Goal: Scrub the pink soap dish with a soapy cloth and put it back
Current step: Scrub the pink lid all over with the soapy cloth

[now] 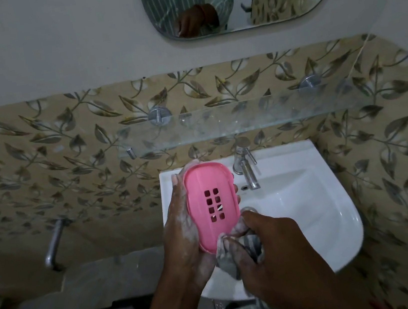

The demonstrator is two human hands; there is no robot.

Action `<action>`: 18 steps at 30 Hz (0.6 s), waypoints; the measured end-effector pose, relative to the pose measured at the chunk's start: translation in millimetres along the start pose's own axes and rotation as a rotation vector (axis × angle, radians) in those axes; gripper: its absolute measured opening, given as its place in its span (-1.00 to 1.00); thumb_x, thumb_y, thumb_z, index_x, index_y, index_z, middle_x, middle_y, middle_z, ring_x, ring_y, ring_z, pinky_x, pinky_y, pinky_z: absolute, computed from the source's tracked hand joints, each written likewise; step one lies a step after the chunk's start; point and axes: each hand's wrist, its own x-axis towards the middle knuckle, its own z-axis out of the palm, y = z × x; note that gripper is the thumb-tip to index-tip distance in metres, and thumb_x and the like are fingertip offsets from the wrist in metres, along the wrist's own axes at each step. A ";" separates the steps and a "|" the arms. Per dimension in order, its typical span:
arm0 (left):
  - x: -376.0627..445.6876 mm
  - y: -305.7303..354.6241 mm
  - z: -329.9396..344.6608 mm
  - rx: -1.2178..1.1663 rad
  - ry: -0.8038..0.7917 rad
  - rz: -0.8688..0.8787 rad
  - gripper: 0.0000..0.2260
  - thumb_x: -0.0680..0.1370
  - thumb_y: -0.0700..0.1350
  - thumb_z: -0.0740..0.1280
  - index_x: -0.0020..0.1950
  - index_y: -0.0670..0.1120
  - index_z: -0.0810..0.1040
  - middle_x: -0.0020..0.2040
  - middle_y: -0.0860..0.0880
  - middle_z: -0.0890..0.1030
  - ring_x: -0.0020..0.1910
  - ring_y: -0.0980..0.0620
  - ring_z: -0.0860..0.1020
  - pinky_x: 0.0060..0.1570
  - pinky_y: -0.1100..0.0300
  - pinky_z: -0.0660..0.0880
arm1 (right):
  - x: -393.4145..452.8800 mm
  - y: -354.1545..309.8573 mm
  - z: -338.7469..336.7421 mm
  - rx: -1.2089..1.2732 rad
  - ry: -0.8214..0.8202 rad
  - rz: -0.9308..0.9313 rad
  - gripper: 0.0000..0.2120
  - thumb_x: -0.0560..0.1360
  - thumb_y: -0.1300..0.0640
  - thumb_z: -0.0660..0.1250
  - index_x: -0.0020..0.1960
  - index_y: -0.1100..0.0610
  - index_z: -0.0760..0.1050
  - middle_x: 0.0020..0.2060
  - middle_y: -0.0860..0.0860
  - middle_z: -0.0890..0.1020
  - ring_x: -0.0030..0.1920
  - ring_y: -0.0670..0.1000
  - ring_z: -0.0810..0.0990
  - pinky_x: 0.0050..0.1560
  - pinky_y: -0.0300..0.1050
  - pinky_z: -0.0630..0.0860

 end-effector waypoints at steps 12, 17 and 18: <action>-10.1 -5.9 -1.5 -0.034 0.016 -0.073 -0.58 0.69 0.13 0.12 0.16 -0.13 0.63 -0.17 -0.17 0.72 -0.24 -0.07 0.71 -0.31 0.04 0.68 | 37.4 11.2 -12.6 -0.267 0.294 -0.201 -0.87 0.49 0.20 0.40 -0.14 0.13 0.45 -0.32 -0.01 0.54 -0.40 -0.05 0.51 -0.43 -0.18 0.51; -17.0 -11.0 1.9 0.059 -0.018 -0.025 -0.66 0.70 0.01 0.10 0.04 -0.10 0.62 -0.35 -0.08 0.71 -0.43 0.01 0.69 -0.49 0.12 0.62 | 49.3 12.1 -15.1 -0.271 0.347 -0.310 -0.84 0.45 0.26 0.43 -0.14 0.16 0.44 -0.32 0.00 0.51 -0.41 -0.03 0.48 -0.45 -0.23 0.44; -17.2 -9.2 2.1 0.077 -0.019 -0.024 -0.66 0.70 0.02 0.10 0.03 -0.10 0.63 -0.35 -0.07 0.70 -0.43 0.02 0.69 -0.49 0.12 0.62 | 48.7 13.2 -14.3 -0.273 0.345 -0.319 -0.84 0.45 0.27 0.43 -0.14 0.16 0.43 -0.33 -0.01 0.49 -0.42 -0.04 0.47 -0.46 -0.27 0.41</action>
